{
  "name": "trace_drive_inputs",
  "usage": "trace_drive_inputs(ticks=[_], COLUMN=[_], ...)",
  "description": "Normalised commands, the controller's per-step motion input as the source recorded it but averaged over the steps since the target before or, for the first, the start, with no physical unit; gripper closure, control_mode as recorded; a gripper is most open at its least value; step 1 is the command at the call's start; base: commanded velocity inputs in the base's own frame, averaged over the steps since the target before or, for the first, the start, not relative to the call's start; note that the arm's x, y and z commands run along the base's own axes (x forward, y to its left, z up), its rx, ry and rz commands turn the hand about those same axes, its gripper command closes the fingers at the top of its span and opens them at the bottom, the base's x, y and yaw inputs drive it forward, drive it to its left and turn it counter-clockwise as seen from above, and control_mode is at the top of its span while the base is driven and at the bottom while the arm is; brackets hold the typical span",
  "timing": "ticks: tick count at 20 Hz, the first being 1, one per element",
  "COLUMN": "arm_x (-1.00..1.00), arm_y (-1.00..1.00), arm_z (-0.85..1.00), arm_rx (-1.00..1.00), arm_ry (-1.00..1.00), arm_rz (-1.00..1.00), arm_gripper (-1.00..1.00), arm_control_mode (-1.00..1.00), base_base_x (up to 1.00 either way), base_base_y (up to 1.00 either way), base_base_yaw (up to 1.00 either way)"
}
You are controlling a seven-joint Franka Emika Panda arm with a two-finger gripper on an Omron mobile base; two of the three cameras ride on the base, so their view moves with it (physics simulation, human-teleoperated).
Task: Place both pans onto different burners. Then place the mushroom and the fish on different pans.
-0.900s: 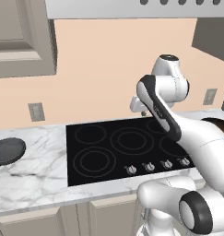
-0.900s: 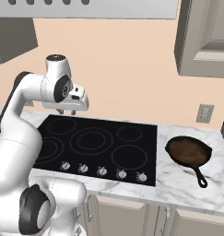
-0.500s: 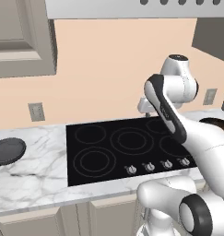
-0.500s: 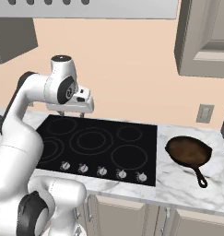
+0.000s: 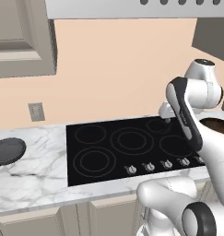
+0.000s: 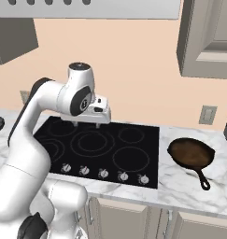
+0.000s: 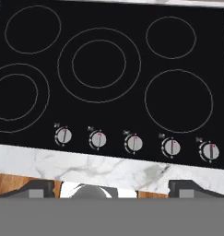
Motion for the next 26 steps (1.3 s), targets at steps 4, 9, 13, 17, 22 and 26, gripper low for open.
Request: trace_drive_inputs(ticks=[4, 9, 13, 17, 22, 26], arm_x=[-0.25, -0.14, -0.17, -0.01, 0.00, 0.00], arm_y=[-0.53, -0.44, -0.44, -0.51, -0.65, -0.63], arm_z=[-0.29, -0.44, -0.51, -0.28, -0.14, -0.14], arm_rx=[-0.01, -0.05, -0.05, -0.04, 0.00, 0.00], arm_ry=[0.00, 0.00, 0.00, 0.00, 0.00, 0.00], arm_rz=[0.00, 0.00, 0.00, -0.01, -0.02, -0.02], arm_gripper=[-1.00, -1.00, -1.00, -1.00, -1.00, -1.00], arm_control_mode=[-1.00, -1.00, -1.00, -1.00, -1.00, -1.00], base_base_x=[0.00, 0.00, 0.00, 0.00, 0.00, 0.00], base_base_y=[0.00, 0.00, 0.00, 0.00, 0.00, 0.00], base_base_yaw=[0.00, 0.00, 0.00, 0.00, 0.00, 0.00])
